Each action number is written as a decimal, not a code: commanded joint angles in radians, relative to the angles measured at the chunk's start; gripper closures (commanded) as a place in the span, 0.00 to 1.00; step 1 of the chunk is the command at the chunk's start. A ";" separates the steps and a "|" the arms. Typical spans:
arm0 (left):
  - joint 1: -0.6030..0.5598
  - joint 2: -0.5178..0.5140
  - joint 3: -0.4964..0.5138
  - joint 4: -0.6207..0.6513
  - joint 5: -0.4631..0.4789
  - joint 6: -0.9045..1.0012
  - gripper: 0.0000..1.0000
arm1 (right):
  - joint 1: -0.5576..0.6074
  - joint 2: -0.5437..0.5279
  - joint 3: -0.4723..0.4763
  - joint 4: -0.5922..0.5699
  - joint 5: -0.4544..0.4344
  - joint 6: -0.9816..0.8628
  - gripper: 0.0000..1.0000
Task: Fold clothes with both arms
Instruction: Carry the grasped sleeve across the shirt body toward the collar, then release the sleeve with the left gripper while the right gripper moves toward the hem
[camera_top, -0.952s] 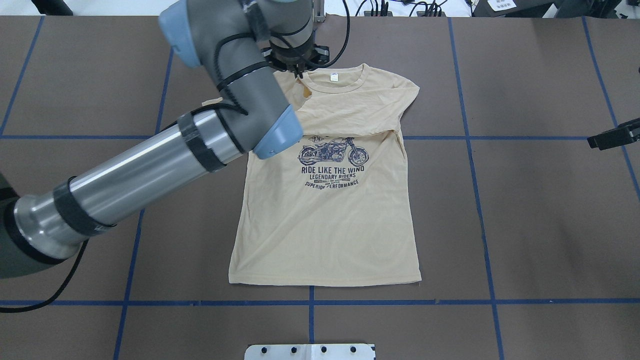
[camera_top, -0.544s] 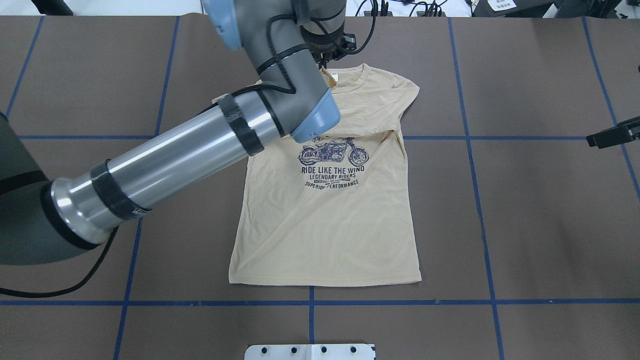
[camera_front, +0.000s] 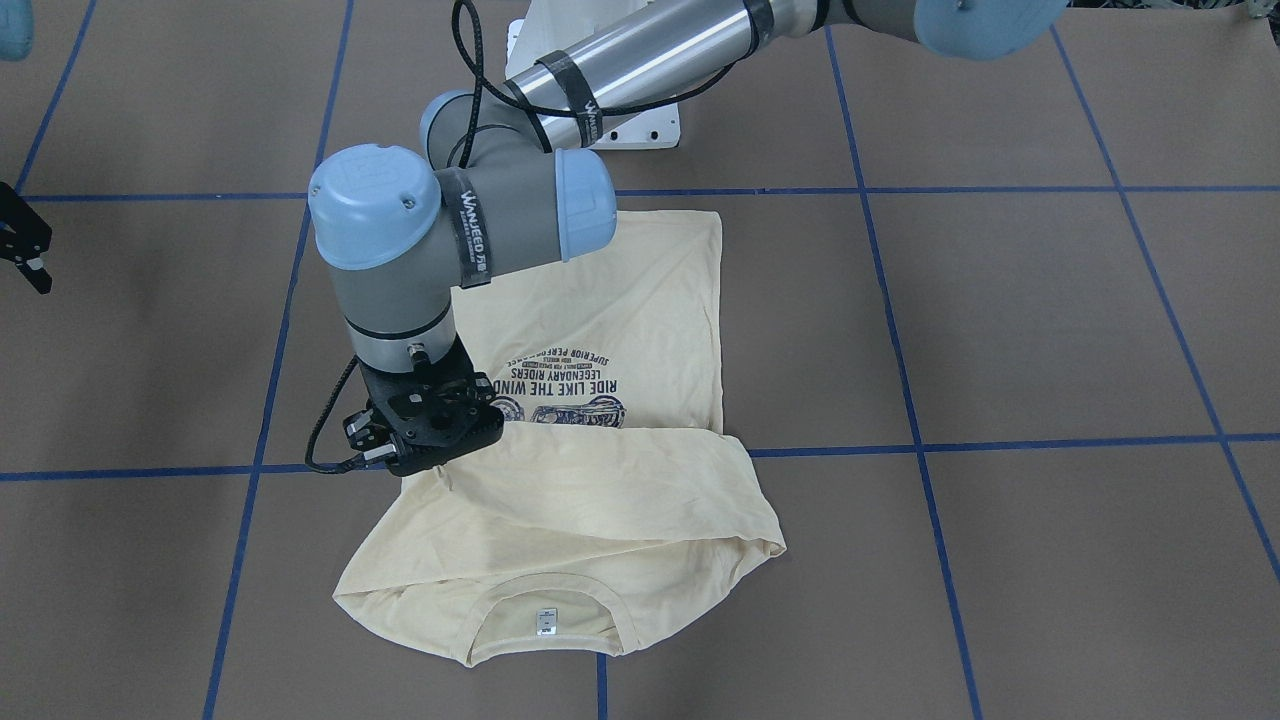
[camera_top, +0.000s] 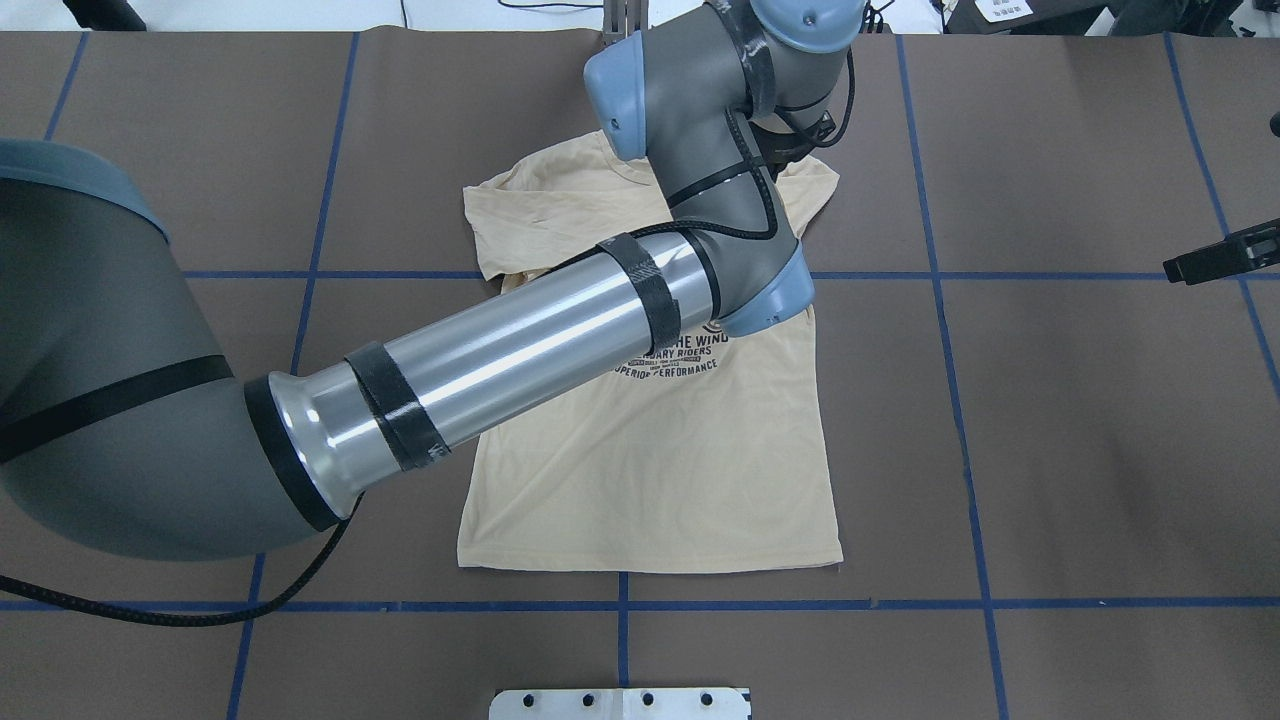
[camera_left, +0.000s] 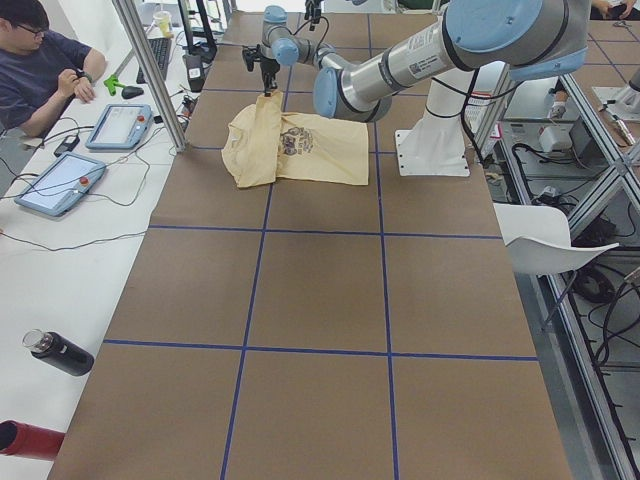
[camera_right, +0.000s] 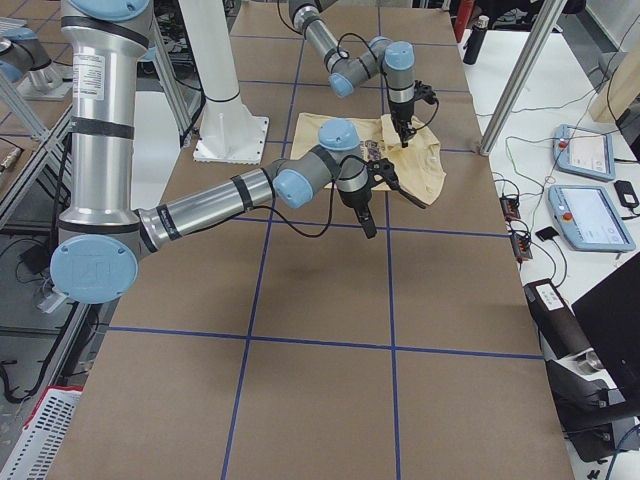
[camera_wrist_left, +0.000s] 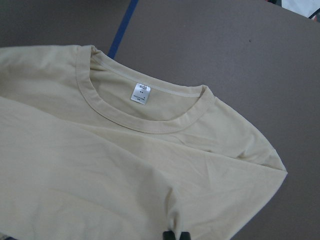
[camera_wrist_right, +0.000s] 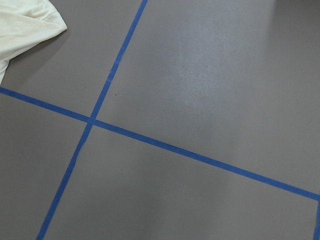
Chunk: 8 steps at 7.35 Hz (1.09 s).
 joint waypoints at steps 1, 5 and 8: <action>0.026 -0.035 0.024 -0.049 0.064 -0.108 0.01 | -0.003 0.002 -0.001 0.000 0.001 0.000 0.00; 0.047 0.273 -0.441 0.002 0.018 0.227 0.01 | -0.087 0.069 0.002 0.002 -0.006 0.160 0.00; 0.032 0.735 -1.092 0.249 0.017 0.540 0.00 | -0.457 0.245 0.035 -0.009 -0.318 0.621 0.00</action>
